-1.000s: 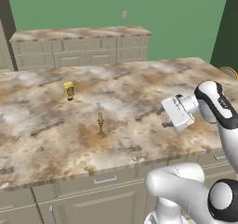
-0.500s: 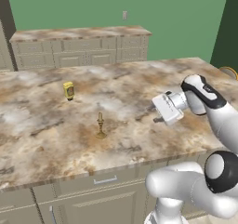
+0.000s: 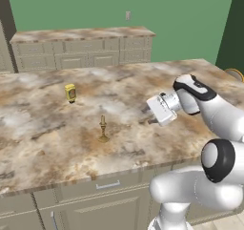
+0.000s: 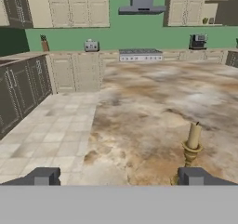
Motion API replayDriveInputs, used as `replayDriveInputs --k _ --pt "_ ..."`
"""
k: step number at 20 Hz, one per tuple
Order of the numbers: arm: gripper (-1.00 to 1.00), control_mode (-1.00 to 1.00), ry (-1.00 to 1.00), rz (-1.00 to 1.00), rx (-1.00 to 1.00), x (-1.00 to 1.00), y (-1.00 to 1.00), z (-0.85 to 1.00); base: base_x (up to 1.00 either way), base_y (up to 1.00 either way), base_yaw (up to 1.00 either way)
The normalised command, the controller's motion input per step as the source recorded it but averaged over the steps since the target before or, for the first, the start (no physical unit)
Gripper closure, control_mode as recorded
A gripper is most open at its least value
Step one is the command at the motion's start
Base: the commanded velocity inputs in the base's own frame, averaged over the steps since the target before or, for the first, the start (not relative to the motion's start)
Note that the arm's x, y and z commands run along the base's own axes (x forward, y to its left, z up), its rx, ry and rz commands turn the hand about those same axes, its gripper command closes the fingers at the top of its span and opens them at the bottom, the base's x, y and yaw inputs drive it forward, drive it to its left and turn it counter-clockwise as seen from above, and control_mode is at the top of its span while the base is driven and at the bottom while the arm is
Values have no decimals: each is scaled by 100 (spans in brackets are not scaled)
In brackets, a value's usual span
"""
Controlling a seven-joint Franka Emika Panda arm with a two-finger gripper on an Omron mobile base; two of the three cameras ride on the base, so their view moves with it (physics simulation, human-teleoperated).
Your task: Pick the jar and candle from the dining table and place them in the open cabinet. Close the cabinet after placing the objects.
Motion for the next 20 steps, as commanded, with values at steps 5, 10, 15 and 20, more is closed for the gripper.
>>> replayDriveInputs --k 5,10,15,20 --pt "-100 -100 0 2 0 19 25 -16 0 0 0" --pt "-100 -100 0 2 0 18 31 -15 0 0 0" --pt "-100 -100 0 1 0 17 27 -13 0 0 0" --pt "-100 -100 0 2 0 19 19 -10 0 0 0"
